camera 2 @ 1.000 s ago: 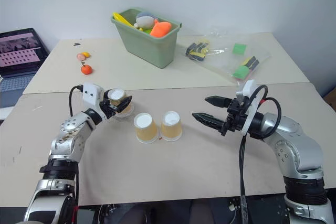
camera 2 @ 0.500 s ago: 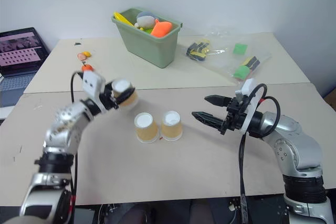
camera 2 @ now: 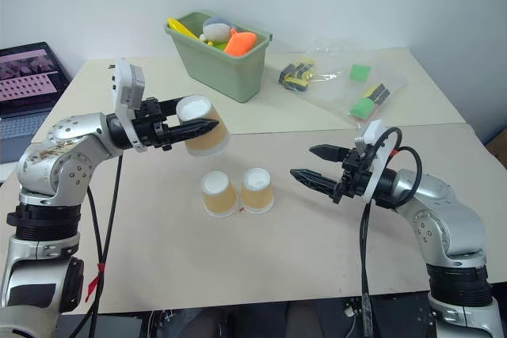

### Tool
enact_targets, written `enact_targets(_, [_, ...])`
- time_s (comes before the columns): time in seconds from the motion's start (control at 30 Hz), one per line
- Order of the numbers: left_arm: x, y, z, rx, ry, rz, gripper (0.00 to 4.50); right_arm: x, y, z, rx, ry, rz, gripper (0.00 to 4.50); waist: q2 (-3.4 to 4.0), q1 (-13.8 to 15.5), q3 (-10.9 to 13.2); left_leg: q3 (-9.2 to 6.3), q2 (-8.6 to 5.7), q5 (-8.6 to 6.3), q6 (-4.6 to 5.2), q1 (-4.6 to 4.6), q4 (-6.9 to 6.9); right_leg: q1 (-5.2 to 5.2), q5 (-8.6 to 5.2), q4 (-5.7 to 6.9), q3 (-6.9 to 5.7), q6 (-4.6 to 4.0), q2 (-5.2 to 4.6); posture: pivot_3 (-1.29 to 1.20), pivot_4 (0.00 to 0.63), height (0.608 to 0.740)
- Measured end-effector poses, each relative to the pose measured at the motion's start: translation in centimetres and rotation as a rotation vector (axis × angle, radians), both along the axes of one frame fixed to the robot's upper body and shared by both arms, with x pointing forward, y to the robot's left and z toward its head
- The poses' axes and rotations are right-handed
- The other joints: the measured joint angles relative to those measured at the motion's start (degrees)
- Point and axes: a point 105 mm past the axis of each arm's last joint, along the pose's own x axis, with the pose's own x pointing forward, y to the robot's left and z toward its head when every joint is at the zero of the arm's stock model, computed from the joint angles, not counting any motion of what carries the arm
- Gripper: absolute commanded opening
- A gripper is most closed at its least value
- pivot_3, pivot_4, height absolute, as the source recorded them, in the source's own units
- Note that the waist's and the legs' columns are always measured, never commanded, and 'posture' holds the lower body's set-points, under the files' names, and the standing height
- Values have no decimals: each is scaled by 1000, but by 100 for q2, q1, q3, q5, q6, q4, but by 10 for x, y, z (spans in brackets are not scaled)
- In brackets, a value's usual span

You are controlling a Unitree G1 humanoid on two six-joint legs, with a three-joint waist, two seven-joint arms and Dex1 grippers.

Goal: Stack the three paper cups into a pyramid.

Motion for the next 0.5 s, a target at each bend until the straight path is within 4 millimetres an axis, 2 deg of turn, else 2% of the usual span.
enact_targets(0.17, [-3, -15, 1, 0, 15, -66, 2584, -1, -1, -3, 0, 5, -9, 4500, 0, -3, 0, 0, 0, 0, 0, 0, 0, 1, 0, 3, 1, 0, 0, 0, 150, 740])
enact_targets(0.37, [-5, -24, -10, 41, 50, -102, 2584, 0, -1, -2, 0, 2, -21, 4500, 0, -4, 0, 0, -1, 8, -15, -3, 0, 1, 1, 3, 1, 0, 0, 0, 150, 740])
enact_targets(0.5, [-9, -29, -26, 68, 89, -124, 2584, -2, -2, -5, -3, 8, -25, 4500, 0, 8, 0, 0, -1, 8, -14, -4, 1, 1, 1, 3, 1, 0, 0, 0, 150, 740])
